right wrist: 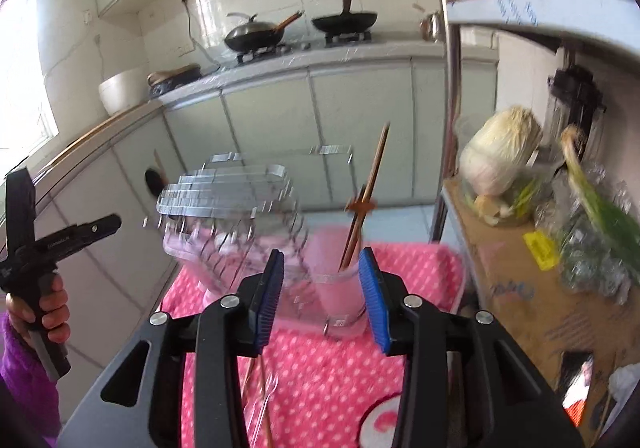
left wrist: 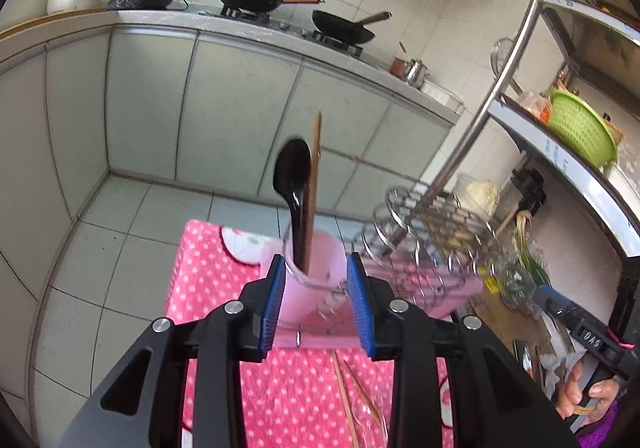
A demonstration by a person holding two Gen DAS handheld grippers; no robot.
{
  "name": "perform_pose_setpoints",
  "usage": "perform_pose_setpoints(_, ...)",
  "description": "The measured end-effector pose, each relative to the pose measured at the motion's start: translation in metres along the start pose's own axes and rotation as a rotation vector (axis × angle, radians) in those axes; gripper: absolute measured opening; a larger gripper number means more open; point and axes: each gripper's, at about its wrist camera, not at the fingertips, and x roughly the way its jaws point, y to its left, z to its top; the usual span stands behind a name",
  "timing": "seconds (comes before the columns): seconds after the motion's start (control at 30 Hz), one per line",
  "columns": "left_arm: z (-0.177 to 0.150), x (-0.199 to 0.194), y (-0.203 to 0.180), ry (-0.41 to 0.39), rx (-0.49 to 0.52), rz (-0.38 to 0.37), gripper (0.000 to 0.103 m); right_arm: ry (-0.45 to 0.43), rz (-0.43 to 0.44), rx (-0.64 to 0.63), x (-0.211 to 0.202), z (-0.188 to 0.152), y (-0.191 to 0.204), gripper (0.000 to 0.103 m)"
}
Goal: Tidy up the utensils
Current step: 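Lower left gripper to a wooden chopstick while right gripper grasps the clear plastic fork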
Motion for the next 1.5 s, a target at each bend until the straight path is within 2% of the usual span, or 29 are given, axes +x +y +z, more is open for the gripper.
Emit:
perform_pose_setpoints(0.17,-0.034,0.014,-0.004,0.086,0.016,-0.019,0.031,0.162,0.082,0.097,0.041,-0.049,-0.004,0.04)
perform_pose_setpoints(0.37,-0.068,0.035,-0.004,0.185,0.016,-0.024,0.031,0.322,0.171,0.209,0.093,-0.086,-0.001,0.04)
perform_pose_setpoints(0.57,-0.088,0.052,0.0,0.256,-0.004,-0.042,0.031,0.413,0.194,0.249,0.134,-0.102,0.005,0.04)
perform_pose_setpoints(0.77,-0.093,0.064,0.0,0.289,-0.005,-0.05,0.031,0.475,0.191,0.27,0.163,-0.116,0.009,0.039)
perform_pose_setpoints(0.87,-0.095,0.07,-0.003,0.3,-0.003,-0.051,0.031,0.497,0.202,0.281,0.172,-0.122,0.009,0.023)
perform_pose_setpoints(0.9,-0.096,0.071,-0.003,0.305,-0.001,-0.05,0.031,0.498,0.203,0.282,0.174,-0.123,0.01,0.015)
perform_pose_setpoints(1.03,-0.098,0.078,-0.006,0.324,0.003,-0.047,0.031,0.48,0.207,0.265,0.171,-0.125,0.013,0.004)
perform_pose_setpoints(1.17,-0.101,0.089,-0.011,0.359,0.008,-0.053,0.031,0.444,0.204,0.259,0.157,-0.122,0.008,0.004)
perform_pose_setpoints(1.4,-0.104,0.12,-0.035,0.504,-0.038,-0.14,0.029,0.346,0.139,0.271,0.12,-0.108,-0.022,0.004)
perform_pose_setpoints(1.5,-0.106,0.135,-0.052,0.532,-0.013,-0.122,0.029,0.307,0.129,0.294,0.106,-0.104,-0.037,0.004)
